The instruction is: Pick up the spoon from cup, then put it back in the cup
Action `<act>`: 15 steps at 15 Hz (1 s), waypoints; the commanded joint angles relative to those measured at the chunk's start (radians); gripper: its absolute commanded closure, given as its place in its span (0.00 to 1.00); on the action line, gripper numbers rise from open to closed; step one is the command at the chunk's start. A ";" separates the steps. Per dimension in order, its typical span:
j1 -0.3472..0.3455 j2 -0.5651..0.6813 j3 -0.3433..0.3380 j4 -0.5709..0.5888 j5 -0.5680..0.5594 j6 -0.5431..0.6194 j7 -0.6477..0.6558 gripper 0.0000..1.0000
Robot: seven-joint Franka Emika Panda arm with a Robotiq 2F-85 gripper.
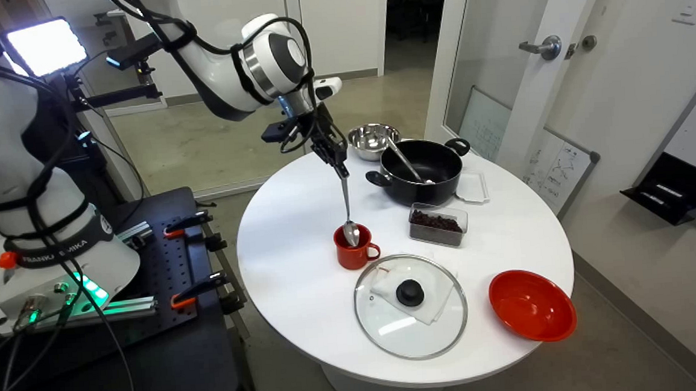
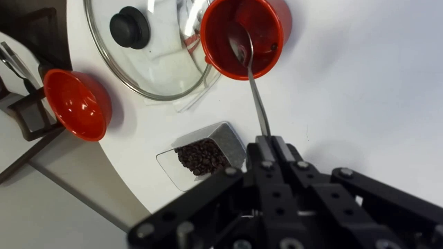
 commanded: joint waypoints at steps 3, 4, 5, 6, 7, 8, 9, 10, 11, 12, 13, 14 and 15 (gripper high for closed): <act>-0.037 0.033 -0.041 -0.006 -0.066 0.117 0.074 0.99; -0.042 0.043 -0.045 -0.003 -0.077 0.131 0.083 0.99; -0.045 0.054 -0.049 0.000 -0.084 0.142 0.083 0.99; -0.048 0.065 -0.051 0.003 -0.089 0.153 0.085 0.99; -0.051 0.077 -0.052 0.006 -0.090 0.164 0.083 0.99; -0.053 0.087 -0.052 0.009 -0.093 0.175 0.081 0.99; -0.054 0.097 -0.051 0.012 -0.092 0.183 0.077 0.97; -0.054 0.105 -0.050 0.015 -0.091 0.189 0.074 0.71; -0.054 0.112 -0.049 0.017 -0.091 0.194 0.072 0.71; -0.054 0.119 -0.049 0.018 -0.088 0.198 0.068 0.65; -0.054 0.124 -0.048 0.020 -0.085 0.204 0.063 0.59; -0.054 0.129 -0.047 0.022 -0.084 0.207 0.061 0.52; -0.054 0.132 -0.047 0.024 -0.082 0.209 0.060 0.43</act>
